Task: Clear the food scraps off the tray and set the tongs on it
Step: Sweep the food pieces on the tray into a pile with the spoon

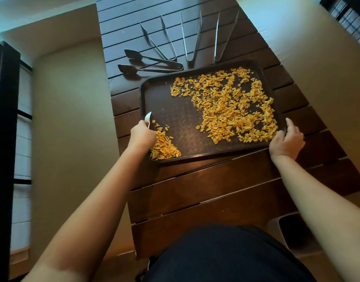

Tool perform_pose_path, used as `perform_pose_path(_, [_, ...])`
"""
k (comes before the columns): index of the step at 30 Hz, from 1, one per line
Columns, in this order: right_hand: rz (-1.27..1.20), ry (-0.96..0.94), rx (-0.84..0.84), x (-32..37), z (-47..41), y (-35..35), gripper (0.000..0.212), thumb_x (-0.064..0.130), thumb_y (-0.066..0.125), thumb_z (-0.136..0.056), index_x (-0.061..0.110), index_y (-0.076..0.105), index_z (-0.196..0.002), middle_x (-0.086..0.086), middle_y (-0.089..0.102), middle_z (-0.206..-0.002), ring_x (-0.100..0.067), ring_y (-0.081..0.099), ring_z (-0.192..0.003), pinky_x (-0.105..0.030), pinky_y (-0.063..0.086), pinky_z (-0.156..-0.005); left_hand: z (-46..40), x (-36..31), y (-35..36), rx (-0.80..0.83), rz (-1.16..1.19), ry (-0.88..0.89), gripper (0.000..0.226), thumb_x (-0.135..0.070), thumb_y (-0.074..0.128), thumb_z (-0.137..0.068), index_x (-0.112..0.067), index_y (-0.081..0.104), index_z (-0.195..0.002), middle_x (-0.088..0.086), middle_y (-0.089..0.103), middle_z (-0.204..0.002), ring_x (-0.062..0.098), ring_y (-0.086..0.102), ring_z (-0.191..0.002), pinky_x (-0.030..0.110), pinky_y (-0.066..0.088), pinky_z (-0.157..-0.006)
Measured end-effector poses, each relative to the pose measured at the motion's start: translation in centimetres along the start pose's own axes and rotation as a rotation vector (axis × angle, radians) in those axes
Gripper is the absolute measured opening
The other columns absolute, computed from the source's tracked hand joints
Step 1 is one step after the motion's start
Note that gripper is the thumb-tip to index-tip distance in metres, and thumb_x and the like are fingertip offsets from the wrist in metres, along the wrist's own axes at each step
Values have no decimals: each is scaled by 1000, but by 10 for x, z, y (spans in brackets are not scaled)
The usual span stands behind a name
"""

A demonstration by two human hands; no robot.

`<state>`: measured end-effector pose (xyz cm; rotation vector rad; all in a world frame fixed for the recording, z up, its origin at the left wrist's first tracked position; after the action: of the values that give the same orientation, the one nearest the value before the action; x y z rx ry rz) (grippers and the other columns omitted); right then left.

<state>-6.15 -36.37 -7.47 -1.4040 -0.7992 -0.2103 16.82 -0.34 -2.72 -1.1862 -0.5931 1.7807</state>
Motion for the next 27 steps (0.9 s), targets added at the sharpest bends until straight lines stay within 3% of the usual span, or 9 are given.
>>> perform_pose_path(3, [1, -4, -3, 2, 0, 0, 45, 11, 38, -93, 9, 45, -138, -16, 52, -132, -32, 44, -120, -37, 29, -100, 4, 8, -1, -5, 37, 6, 43, -7, 39, -94, -10, 44, -136, 13, 52, -128, 15, 48, -89, 16, 34, -51])
perform_pose_path(7, [12, -2, -3, 2, 0, -1, 45, 11, 37, -93, 9, 44, -138, -16, 51, -134, -31, 44, -120, -38, 29, -101, 1, 1, -11, -59, 44, 16, 45, -3, 37, -94, -9, 40, -138, 16, 49, -131, 21, 50, -101, 22, 39, -71])
perform_pose_path(10, [9, -8, -3, 2, 0, -1, 46, 11, 38, -93, 8, 44, -138, -16, 51, -133, -32, 45, -120, -39, 29, -101, -3, -2, -11, -53, 27, 8, 45, -3, 38, -94, -7, 39, -139, 17, 48, -132, 26, 52, -111, 24, 39, -76])
perform_pose_path(15, [4, -11, -6, 2, 0, -1, 45, 10, 38, -92, 7, 45, -137, -18, 52, -132, -33, 45, -120, -39, 30, -101, 8, 7, 1, -9, -14, -15, 43, -4, 41, -95, -5, 36, -137, 18, 49, -128, 25, 53, -102, 26, 42, -73])
perform_pose_path(20, [6, -9, -11, 3, 0, -1, 45, 10, 38, -92, 7, 45, -137, -18, 52, -131, -33, 45, -118, -38, 30, -100, 18, 15, 11, 38, -31, 9, 48, -2, 38, -94, -10, 33, -142, 16, 48, -131, 17, 48, -93, 18, 39, -56])
perform_pose_path(23, [11, -10, -12, 3, 0, -2, 46, 11, 37, -92, 7, 45, -137, -18, 52, -131, -33, 46, -118, -38, 31, -100, 16, 8, 6, -9, -5, 40, 47, -3, 38, -95, -9, 32, -141, 18, 47, -133, 23, 52, -106, 22, 40, -73])
perform_pose_path(27, [3, -17, -13, 2, 1, -1, 55, 18, 32, -84, 7, 45, -137, -18, 52, -132, -35, 45, -118, -41, 30, -101, 10, 9, 4, -32, -13, 23, 45, -4, 36, -96, -7, 33, -140, 19, 46, -133, 29, 49, -116, 25, 37, -78])
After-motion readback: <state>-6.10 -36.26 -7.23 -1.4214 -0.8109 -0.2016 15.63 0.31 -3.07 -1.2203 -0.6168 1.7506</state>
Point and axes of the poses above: each hand's wrist, its own z-axis away from the middle knuckle, its own y-axis out of the palm, x = y × z, the point moved 9 cm from there along -z, towards the middle knuckle
